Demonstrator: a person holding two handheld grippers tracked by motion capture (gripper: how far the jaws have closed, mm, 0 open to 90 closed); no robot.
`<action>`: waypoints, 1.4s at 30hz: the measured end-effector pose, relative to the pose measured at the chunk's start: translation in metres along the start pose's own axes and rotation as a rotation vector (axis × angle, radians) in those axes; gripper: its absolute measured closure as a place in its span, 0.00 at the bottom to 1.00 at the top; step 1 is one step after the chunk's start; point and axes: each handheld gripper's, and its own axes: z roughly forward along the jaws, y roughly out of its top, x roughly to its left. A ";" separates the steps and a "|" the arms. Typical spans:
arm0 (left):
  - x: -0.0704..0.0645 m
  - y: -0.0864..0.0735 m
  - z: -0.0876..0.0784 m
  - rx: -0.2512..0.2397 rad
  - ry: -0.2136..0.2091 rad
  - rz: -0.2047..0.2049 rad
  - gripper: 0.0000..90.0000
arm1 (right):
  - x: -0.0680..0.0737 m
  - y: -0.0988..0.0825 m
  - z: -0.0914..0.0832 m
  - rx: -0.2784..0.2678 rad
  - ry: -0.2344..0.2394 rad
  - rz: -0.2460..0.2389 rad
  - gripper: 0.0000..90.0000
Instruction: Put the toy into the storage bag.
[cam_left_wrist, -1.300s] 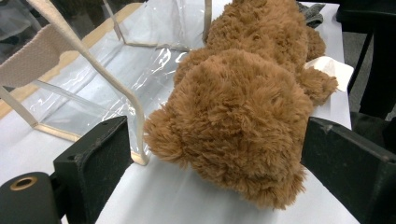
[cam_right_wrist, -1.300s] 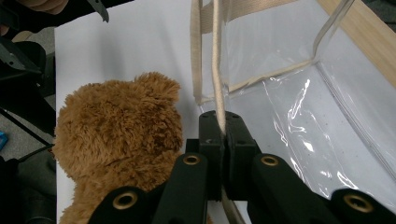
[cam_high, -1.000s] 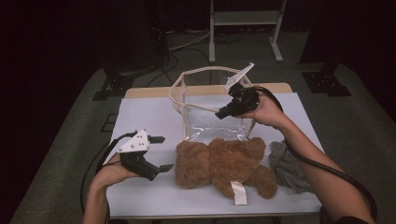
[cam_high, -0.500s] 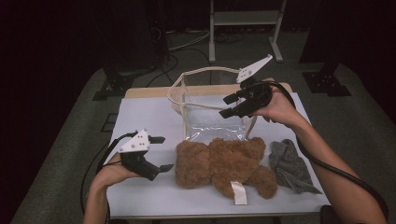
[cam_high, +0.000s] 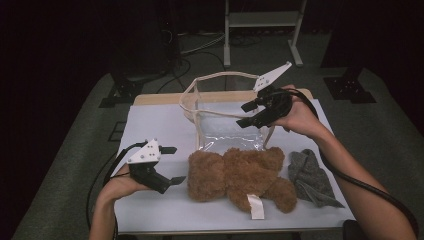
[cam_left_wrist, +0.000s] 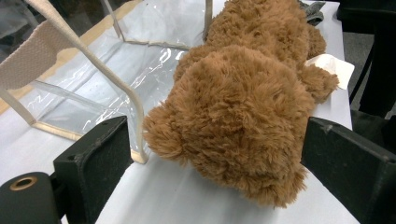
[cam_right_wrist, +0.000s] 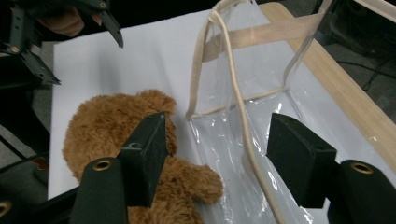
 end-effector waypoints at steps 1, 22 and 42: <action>0.000 0.000 0.000 0.002 0.000 -0.001 0.09 | -0.001 -0.001 0.001 0.001 -0.001 0.000 0.42; -0.001 0.000 -0.001 0.005 -0.004 0.005 0.09 | 0.002 -0.011 0.017 0.098 -0.006 0.039 0.97; -0.001 0.000 -0.004 0.000 0.001 0.006 0.09 | 0.014 -0.004 0.003 0.000 0.042 -0.009 0.45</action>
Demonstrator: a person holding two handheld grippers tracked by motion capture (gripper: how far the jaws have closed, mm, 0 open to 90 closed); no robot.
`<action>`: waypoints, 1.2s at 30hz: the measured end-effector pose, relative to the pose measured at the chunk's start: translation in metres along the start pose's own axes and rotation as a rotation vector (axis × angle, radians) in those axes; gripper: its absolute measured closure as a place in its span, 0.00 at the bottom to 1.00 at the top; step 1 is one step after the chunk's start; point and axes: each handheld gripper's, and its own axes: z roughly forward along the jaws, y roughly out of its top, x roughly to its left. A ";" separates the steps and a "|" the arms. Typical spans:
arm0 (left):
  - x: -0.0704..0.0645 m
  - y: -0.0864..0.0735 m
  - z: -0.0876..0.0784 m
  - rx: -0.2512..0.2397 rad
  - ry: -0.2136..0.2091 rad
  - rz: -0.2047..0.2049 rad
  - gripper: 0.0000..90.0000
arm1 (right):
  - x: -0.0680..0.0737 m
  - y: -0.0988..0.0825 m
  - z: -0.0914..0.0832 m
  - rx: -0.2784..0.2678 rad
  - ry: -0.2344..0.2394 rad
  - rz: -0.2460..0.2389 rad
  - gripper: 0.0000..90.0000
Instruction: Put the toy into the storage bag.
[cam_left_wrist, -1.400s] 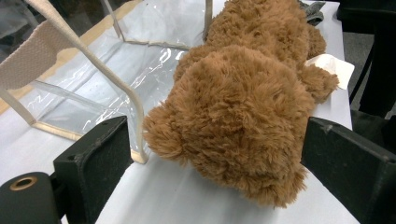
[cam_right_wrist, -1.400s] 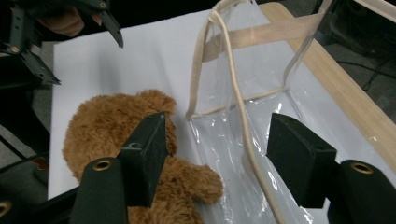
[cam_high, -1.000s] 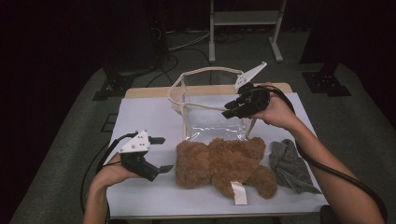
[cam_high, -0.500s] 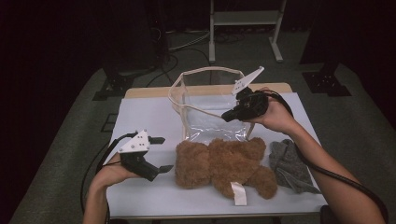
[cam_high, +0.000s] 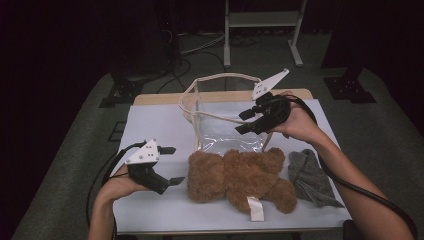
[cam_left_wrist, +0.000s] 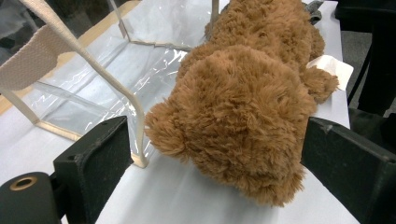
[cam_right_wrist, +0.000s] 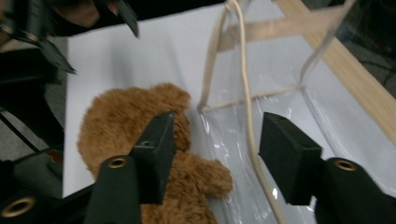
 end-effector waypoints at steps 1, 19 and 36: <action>0.000 0.000 0.000 -0.001 0.000 0.000 0.09 | 0.001 0.001 -0.002 -0.009 0.001 -0.007 0.43; 0.001 -0.003 -0.002 0.001 0.006 -0.013 0.09 | 0.049 -0.035 0.031 0.028 0.160 -0.074 0.30; 0.003 -0.006 -0.002 0.009 0.001 -0.016 0.09 | 0.054 -0.068 0.078 0.178 0.110 -0.107 0.21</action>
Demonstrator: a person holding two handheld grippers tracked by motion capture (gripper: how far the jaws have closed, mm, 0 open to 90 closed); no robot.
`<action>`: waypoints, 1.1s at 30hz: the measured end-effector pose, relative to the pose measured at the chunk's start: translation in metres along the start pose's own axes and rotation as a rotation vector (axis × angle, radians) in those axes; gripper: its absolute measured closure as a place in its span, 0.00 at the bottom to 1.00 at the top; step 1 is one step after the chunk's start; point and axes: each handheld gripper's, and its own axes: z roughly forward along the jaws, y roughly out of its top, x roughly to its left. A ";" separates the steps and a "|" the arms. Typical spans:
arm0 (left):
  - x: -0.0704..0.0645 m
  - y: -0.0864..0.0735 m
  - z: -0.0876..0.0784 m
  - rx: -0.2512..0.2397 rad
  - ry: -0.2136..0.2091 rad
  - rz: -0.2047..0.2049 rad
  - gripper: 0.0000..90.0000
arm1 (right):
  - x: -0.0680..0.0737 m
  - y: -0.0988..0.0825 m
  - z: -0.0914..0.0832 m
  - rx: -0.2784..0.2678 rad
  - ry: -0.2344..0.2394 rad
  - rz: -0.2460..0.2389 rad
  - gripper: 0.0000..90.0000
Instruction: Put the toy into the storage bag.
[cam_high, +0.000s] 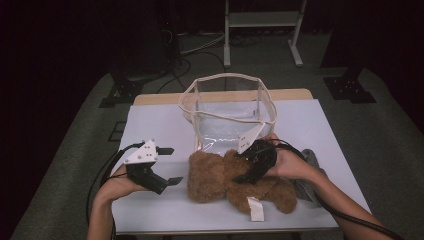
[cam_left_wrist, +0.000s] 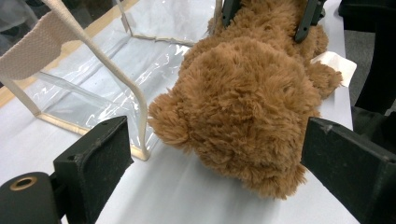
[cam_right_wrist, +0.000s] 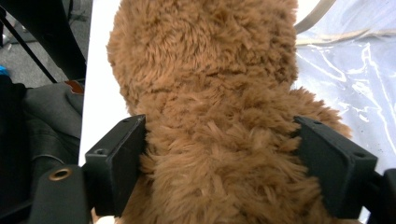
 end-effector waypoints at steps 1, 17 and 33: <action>0.000 0.000 0.000 0.000 0.000 0.000 0.09 | 0.000 -0.001 0.002 0.003 -0.002 0.000 0.21; 0.001 -0.002 -0.001 0.001 0.002 -0.010 0.09 | 0.002 -0.013 0.017 0.013 -0.026 -0.018 0.13; 0.002 -0.004 0.001 0.011 0.004 -0.014 0.09 | 0.007 -0.014 0.020 0.049 -0.056 -0.042 0.30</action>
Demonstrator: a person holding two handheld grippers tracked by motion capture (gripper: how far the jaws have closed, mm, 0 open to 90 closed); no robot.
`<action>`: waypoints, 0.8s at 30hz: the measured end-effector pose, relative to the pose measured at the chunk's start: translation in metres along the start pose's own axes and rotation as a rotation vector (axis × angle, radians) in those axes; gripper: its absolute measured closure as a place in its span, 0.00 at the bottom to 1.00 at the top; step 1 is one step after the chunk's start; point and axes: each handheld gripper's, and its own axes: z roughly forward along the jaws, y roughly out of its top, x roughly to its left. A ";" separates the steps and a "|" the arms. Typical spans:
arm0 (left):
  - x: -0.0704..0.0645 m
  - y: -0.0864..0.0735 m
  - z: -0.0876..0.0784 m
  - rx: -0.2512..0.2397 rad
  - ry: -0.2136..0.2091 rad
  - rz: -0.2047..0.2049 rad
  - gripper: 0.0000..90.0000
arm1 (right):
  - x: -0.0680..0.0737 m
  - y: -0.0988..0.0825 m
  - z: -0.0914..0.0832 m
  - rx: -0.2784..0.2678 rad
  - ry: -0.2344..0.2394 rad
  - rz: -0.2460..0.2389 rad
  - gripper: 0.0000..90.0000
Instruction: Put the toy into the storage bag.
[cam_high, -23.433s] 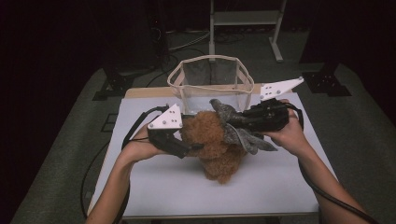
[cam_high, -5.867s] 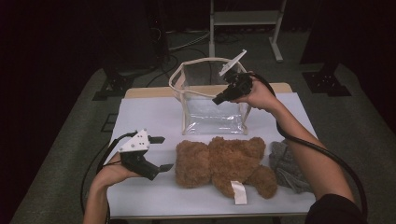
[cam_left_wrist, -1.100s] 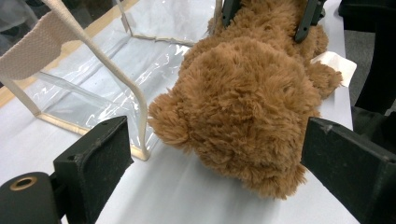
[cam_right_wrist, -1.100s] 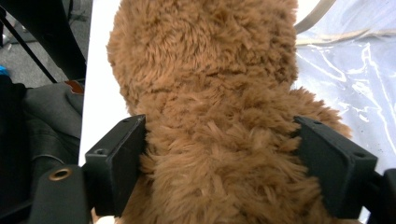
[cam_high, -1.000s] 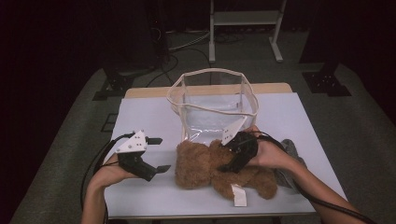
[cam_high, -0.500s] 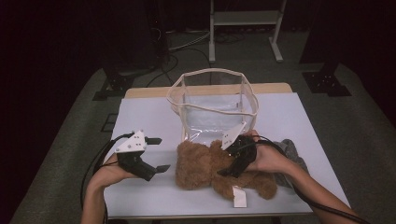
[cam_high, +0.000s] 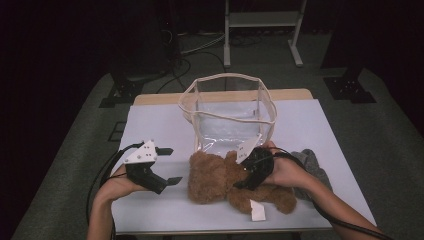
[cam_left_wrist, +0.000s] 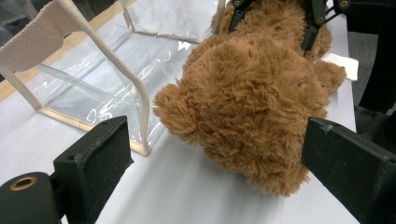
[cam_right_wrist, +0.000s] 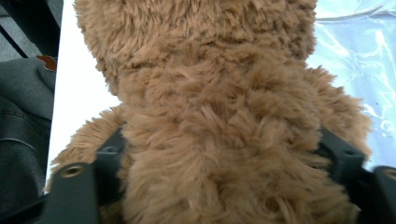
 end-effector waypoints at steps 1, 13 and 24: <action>0.000 0.000 0.000 0.000 0.001 0.000 0.09 | 0.000 0.000 -0.001 0.004 -0.005 0.000 0.34; 0.002 -0.003 -0.004 -0.005 0.011 -0.003 0.09 | -0.005 0.006 -0.016 -0.003 0.027 0.039 0.60; 0.003 -0.003 -0.013 -0.027 0.025 -0.008 0.09 | -0.009 0.014 -0.052 -0.106 0.072 0.084 0.62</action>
